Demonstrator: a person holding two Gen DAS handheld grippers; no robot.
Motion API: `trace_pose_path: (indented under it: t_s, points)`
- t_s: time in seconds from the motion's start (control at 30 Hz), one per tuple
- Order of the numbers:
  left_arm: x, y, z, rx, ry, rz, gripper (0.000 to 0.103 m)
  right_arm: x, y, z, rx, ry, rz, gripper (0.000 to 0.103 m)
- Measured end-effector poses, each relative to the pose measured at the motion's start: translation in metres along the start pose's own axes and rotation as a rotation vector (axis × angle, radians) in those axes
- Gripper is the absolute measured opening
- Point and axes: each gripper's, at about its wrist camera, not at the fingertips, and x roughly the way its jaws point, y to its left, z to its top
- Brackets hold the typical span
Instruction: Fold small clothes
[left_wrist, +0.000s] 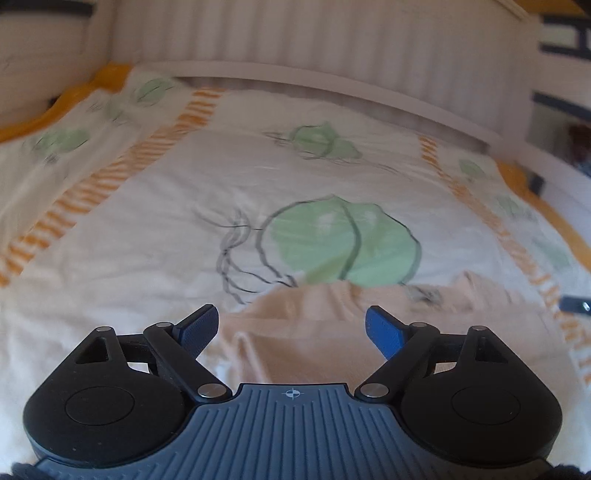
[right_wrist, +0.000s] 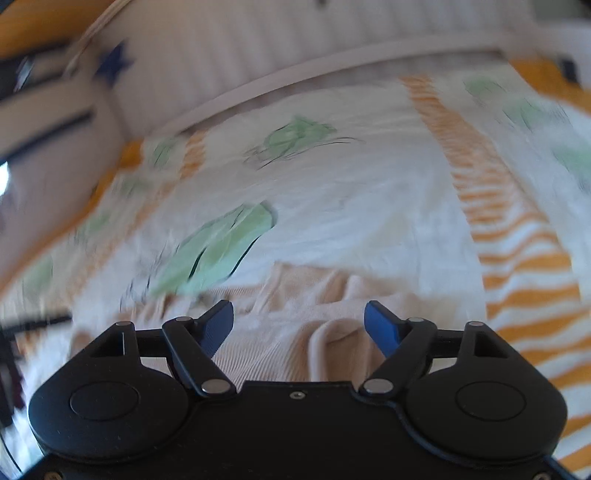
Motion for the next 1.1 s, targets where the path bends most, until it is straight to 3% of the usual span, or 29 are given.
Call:
trace_pose_path:
  t_s: [0.2, 0.33, 0.43, 0.53, 0.7, 0.8, 0.97, 1.1]
  points:
    - [-0.007, -0.045, -0.021, 0.162, 0.134, -0.216, 0.087, 0.007, 0.029, -0.001, -0.088, 0.139, 0.182, 0.08]
    - [-0.003, -0.046, -0.035, 0.149, 0.244, -0.315, 0.086, 0.01, 0.037, -0.007, -0.096, 0.241, 0.258, 0.08]
    - [0.006, -0.043, -0.043, 0.128, 0.335, -0.351, 0.086, 0.018, 0.036, -0.014, -0.093, 0.294, 0.244, 0.08]
    - [0.013, -0.039, -0.045, 0.145, 0.343, -0.307, 0.086, 0.024, 0.035, -0.018, -0.101, 0.3, 0.221, 0.08]
    - [0.034, -0.03, -0.033, 0.138, 0.259, -0.194, 0.086, 0.032, 0.036, -0.016, -0.144, 0.236, 0.157, 0.08]
    - [0.046, -0.025, -0.023, 0.105, 0.218, -0.184, 0.086, 0.04, 0.036, -0.008, -0.158, 0.185, 0.136, 0.081]
    - [0.072, -0.023, -0.006, 0.14, 0.204, -0.141, 0.086, 0.039, 0.03, 0.012, -0.139, 0.083, 0.059, 0.081]
    - [0.089, -0.012, 0.005, 0.066, 0.215, -0.163, 0.086, 0.016, 0.034, 0.02, -0.154, 0.045, 0.09, 0.081]
